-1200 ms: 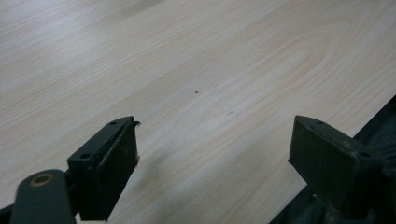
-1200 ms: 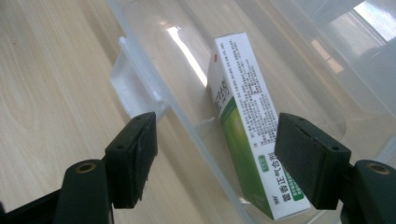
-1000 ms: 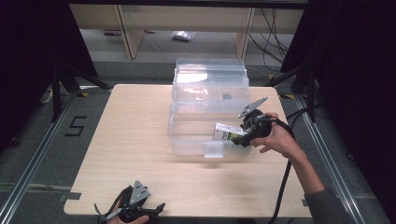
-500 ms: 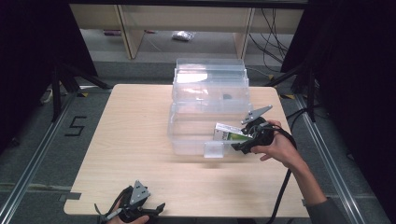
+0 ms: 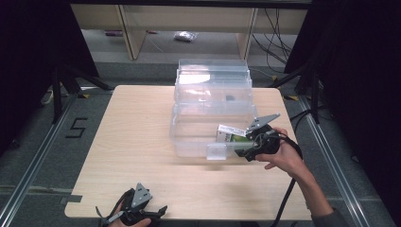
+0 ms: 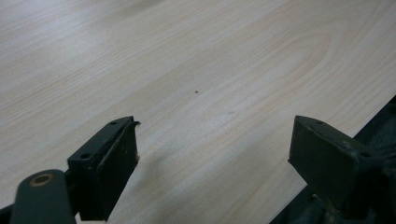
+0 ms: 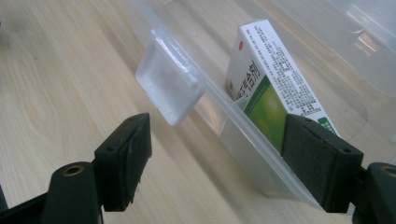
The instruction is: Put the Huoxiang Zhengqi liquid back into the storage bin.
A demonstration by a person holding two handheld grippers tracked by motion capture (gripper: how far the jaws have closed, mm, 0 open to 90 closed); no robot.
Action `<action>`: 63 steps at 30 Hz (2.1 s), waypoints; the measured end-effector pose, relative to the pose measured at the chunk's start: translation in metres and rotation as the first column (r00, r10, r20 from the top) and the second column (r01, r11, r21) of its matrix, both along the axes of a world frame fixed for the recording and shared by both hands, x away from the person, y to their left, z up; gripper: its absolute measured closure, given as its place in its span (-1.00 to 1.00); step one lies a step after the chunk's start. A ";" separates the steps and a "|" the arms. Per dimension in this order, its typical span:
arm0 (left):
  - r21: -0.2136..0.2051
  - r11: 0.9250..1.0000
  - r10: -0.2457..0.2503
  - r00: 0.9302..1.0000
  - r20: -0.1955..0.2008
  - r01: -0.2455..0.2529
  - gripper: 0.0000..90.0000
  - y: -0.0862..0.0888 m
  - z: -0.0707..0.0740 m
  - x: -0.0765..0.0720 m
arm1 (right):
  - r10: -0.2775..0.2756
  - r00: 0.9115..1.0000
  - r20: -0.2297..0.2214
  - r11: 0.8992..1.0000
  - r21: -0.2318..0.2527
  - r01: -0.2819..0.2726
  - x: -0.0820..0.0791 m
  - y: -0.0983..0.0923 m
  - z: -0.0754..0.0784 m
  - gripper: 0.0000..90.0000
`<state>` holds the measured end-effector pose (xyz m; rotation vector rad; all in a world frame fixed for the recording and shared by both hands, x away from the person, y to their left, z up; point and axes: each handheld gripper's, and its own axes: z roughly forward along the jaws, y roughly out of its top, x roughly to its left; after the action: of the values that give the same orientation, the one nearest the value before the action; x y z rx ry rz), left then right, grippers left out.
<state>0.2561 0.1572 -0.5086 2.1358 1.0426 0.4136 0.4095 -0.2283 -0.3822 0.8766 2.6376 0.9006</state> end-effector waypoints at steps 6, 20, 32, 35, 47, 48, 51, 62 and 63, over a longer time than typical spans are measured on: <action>-0.006 1.000 -0.003 1.000 -0.006 0.003 -0.67 0.000 0.001 0.000 | 0.004 1.000 0.016 1.000 0.018 -0.004 -0.008 0.001 -0.007 -0.46; 0.007 1.000 -0.005 1.000 -0.009 0.005 -0.67 0.000 0.001 0.000 | -0.015 0.999 0.038 0.998 0.064 0.012 -0.022 0.000 -0.028 -0.51; 0.005 1.000 0.003 1.000 0.005 -0.003 -0.67 -0.001 0.000 0.000 | -0.038 0.999 0.025 0.995 0.093 0.035 -0.036 0.004 -0.035 -0.50; 0.009 1.000 -0.009 1.000 -0.017 0.009 -0.67 0.001 0.002 0.000 | -0.045 0.999 0.011 0.994 0.100 0.043 -0.039 0.003 -0.036 -0.51; 0.007 1.000 -0.008 1.000 -0.013 0.008 -0.67 0.001 0.002 0.000 | -0.020 1.000 0.008 0.993 0.119 0.019 -0.049 0.000 -0.049 -0.51; 0.007 1.000 -0.008 1.000 -0.013 0.008 -0.67 0.000 0.002 0.000 | -0.022 1.000 0.015 0.991 0.134 0.020 -0.049 0.001 -0.052 -0.51; 0.005 1.000 -0.010 1.000 -0.014 0.010 -0.67 0.000 0.002 0.000 | -0.039 0.999 0.003 0.990 0.134 0.038 -0.053 -0.001 -0.055 -0.51; -0.011 1.000 0.001 1.000 -0.002 -0.001 -0.67 -0.001 0.001 -0.002 | -0.068 0.997 -0.019 0.985 0.157 0.071 -0.065 -0.011 -0.068 -0.51; -0.015 1.000 -0.003 1.000 0.001 0.003 -0.67 -0.001 0.001 -0.002 | -0.081 0.996 -0.035 0.984 0.158 0.085 -0.067 -0.012 -0.069 -0.51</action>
<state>0.2542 0.1559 -0.5079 2.1240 1.0387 0.4042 0.3421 -0.2401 -0.4512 1.0360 2.5585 1.0966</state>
